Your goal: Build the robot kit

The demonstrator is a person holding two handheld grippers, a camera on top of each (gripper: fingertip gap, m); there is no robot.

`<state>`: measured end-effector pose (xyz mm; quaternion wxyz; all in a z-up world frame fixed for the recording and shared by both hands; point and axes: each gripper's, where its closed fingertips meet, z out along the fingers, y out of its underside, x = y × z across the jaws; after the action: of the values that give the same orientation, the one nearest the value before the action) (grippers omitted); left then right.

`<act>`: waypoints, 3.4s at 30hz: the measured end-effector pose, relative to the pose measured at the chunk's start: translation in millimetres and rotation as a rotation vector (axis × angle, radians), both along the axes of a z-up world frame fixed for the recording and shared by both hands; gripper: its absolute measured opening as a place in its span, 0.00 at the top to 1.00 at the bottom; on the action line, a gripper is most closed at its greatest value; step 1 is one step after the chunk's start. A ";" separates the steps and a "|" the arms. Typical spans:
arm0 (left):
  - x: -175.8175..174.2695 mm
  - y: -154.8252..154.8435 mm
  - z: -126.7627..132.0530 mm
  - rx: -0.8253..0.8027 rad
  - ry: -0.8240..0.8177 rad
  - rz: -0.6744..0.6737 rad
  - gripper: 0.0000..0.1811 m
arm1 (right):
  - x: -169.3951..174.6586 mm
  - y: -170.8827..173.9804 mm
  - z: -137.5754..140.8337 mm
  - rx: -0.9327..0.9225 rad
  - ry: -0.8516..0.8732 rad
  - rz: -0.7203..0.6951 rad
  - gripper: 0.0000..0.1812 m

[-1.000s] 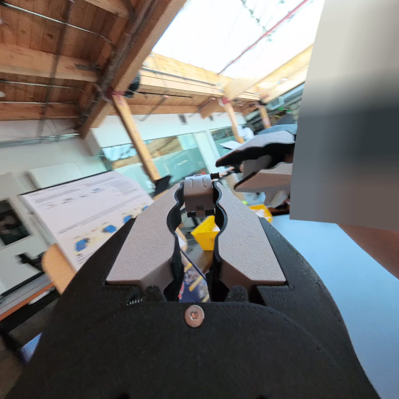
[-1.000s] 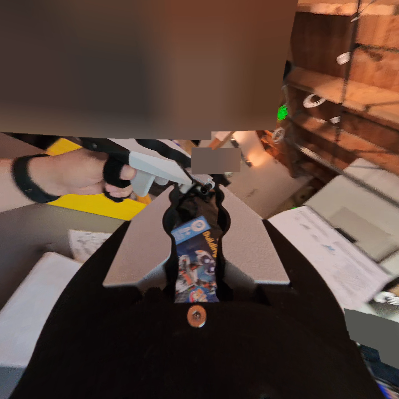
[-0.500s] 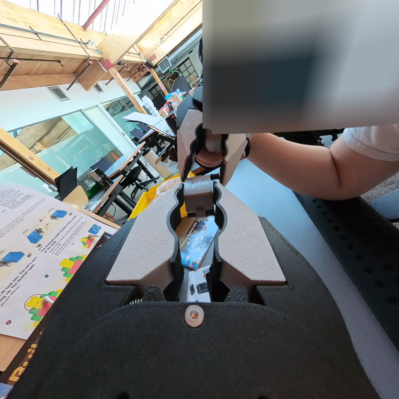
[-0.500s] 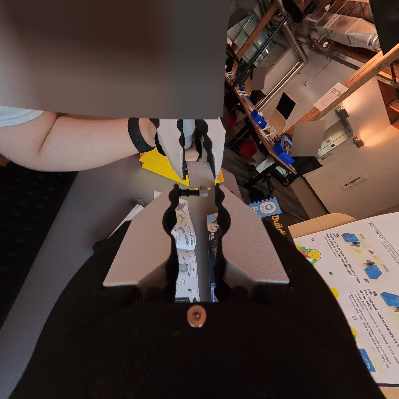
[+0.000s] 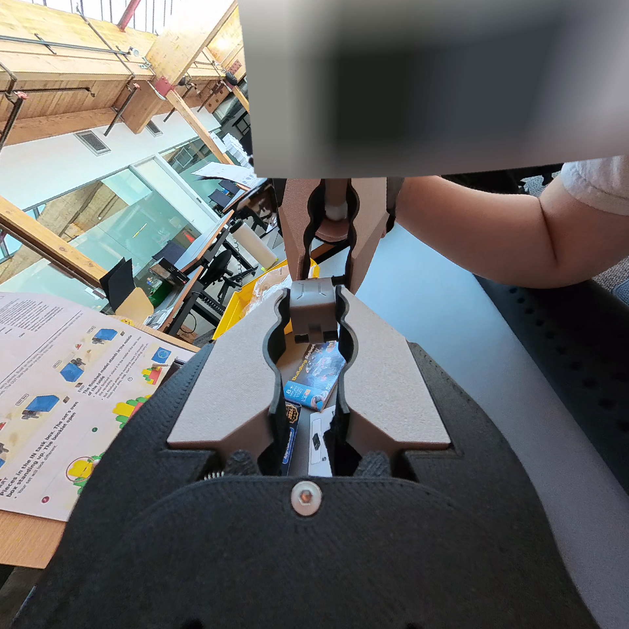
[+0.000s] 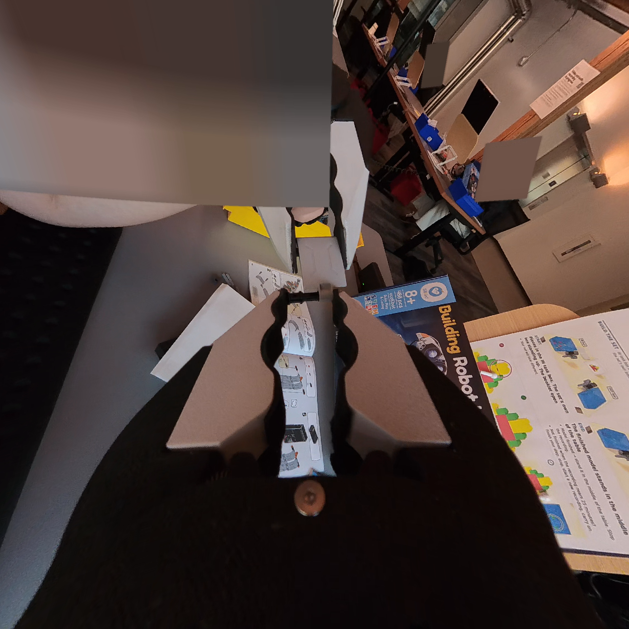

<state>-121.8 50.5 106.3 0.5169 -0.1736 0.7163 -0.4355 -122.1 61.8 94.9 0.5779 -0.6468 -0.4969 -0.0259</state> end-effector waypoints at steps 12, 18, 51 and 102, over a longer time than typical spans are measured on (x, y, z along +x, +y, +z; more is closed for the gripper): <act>-2.9 3.5 -1.3 -0.005 0.015 0.019 0.86 | -1.3 6.1 -2.0 0.040 -0.006 0.048 0.88; -1.7 14.6 2.2 0.052 -0.042 0.084 0.86 | 1.5 15.9 5.3 0.056 0.084 0.027 0.85; -8.6 0.6 5.0 0.063 -0.037 0.036 0.87 | -2.9 -5.5 10.1 0.130 -0.078 0.009 0.89; -0.1 1.5 -43.2 0.122 0.230 0.031 0.86 | -2.1 0.4 -26.4 -0.031 -0.186 -0.020 0.78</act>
<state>-121.9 52.0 63.1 0.4475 -0.2019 0.7932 -0.3604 -124.2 62.2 68.5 0.5189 -0.6556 -0.5421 -0.0838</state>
